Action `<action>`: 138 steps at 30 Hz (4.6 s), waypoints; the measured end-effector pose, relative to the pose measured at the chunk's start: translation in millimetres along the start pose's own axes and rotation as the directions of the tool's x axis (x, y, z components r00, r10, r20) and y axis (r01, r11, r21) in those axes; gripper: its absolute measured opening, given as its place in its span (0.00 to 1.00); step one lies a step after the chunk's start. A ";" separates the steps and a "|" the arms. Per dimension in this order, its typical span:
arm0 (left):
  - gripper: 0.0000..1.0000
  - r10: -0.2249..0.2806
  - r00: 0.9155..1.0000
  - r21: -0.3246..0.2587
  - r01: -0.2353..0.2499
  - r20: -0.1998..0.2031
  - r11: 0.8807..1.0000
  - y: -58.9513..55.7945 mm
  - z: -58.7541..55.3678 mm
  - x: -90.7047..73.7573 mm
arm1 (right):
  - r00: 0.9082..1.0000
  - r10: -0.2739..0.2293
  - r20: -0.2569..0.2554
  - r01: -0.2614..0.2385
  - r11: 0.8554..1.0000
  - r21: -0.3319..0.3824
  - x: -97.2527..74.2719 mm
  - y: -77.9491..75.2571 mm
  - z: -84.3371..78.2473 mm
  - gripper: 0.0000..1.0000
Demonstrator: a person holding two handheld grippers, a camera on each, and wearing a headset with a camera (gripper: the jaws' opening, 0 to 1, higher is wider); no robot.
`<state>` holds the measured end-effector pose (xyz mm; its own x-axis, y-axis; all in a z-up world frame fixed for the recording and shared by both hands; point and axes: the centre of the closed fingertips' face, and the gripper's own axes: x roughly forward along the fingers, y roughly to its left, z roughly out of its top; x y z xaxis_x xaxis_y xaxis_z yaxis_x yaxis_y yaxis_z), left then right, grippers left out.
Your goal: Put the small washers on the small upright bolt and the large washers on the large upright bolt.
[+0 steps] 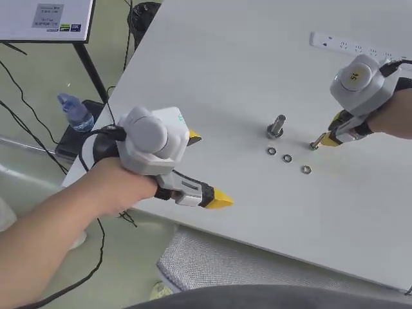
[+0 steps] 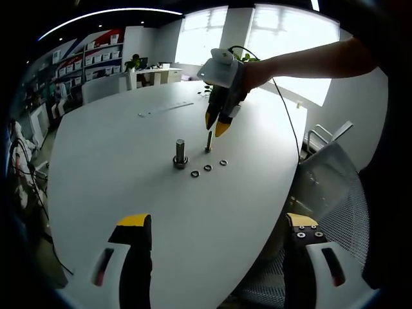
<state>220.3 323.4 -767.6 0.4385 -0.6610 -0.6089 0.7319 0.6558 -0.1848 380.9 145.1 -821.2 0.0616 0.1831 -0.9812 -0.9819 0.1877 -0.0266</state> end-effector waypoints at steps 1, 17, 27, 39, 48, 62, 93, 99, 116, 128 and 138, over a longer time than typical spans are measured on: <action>0.84 -0.002 1.000 0.000 0.002 0.001 1.000 -0.3 0.5 0.0 | 1.000 -0.001 -0.001 0.001 1.000 0.002 -1.4 0.2 -0.2 0.24; 0.83 -0.007 1.000 0.028 0.007 0.003 1.000 -0.5 7.3 0.1 | 1.000 -0.007 0.011 0.007 1.000 -0.001 -12.9 13.8 5.1 0.24; 0.83 -0.002 1.000 0.033 0.002 0.013 0.999 -1.4 8.9 -2.8 | 1.000 0.010 0.017 -0.010 1.000 0.009 -12.3 30.2 -0.4 0.24; 0.89 0.009 1.000 0.035 -0.010 0.025 0.999 -1.5 12.1 -3.8 | 0.999 0.041 0.032 -0.041 0.999 -0.014 -8.1 60.8 -3.9 0.27; 0.93 0.000 1.000 0.050 -0.001 0.018 0.999 -4.1 11.5 1.4 | 0.997 0.061 0.042 -0.061 0.998 0.004 -9.7 72.9 -10.9 0.30; 0.93 0.002 1.000 0.045 -0.003 0.018 0.999 -7.6 14.8 2.7 | 0.997 0.038 0.072 -0.039 0.999 0.006 6.5 73.6 -8.3 0.29; 0.85 0.009 1.000 0.001 -0.009 0.013 1.000 -9.1 9.7 -0.5 | 0.998 0.028 0.052 -0.029 1.000 0.009 41.8 65.5 -8.8 0.27; 0.82 0.018 0.999 -0.015 -0.017 0.045 1.000 -4.9 13.8 -3.6 | 0.999 0.022 0.027 -0.022 1.000 -0.002 46.0 64.7 -15.4 0.26; 0.80 0.022 0.999 -0.016 -0.022 0.022 1.000 -4.1 5.7 -4.5 | 1.000 0.011 0.020 -0.011 1.000 -0.001 44.6 64.2 -14.6 0.19; 0.78 0.025 0.999 -0.022 -0.024 0.022 0.999 -2.2 2.8 -9.6 | 1.000 -0.001 -0.002 0.001 1.000 0.001 44.5 65.1 -15.2 0.15; 0.77 0.019 1.000 -0.017 -0.019 0.019 1.000 -6.7 1.8 -7.2 | 0.997 0.003 -0.079 -0.002 1.000 0.008 45.7 64.6 -14.2 0.14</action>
<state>213.2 323.2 -760.5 0.4622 -0.6552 -0.5976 0.7148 0.6741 -0.1862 317.8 151.9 -870.4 0.0448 0.1069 -0.9933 -0.9806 0.1946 -0.0233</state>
